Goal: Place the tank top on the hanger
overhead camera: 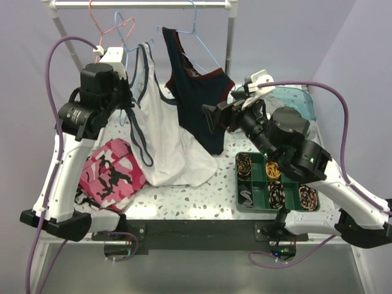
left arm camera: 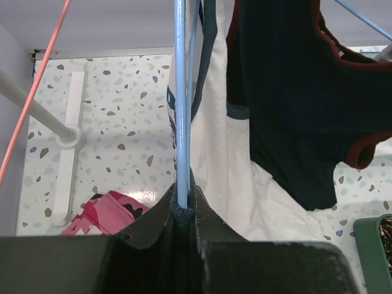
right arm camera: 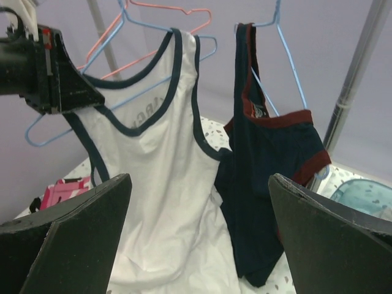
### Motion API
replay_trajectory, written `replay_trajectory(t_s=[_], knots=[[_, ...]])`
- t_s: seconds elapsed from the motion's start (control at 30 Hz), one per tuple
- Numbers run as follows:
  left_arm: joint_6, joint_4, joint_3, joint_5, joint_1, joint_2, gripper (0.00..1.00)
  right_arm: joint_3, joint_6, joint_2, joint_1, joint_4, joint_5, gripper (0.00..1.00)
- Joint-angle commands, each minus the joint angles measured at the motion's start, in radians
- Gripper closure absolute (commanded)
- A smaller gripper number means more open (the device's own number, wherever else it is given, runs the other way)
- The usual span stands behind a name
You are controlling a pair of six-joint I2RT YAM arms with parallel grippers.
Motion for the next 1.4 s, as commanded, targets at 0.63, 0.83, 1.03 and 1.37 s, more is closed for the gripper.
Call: replay_trajectory(t_s=[0.63,0.83,1.03,1.37], knots=[[0.064,0.051,0.492,0.073,0.029,0.326,1.0,-0.305,0.163,-0.147,0.0,0.028,0.03,0.01],[0.064,0.054,0.502,0.073,0.036,0.362,1.0,-0.32,0.172,-0.15,0.0,0.026,0.027,0.01],[0.072,0.1,0.445,0.09,0.039,0.36,1.0,-0.324,0.18,-0.147,0.0,0.026,0.018,0.02],[0.073,0.134,0.327,0.107,0.044,0.345,1.0,-0.34,0.189,-0.146,0.0,0.031,0.015,0.02]])
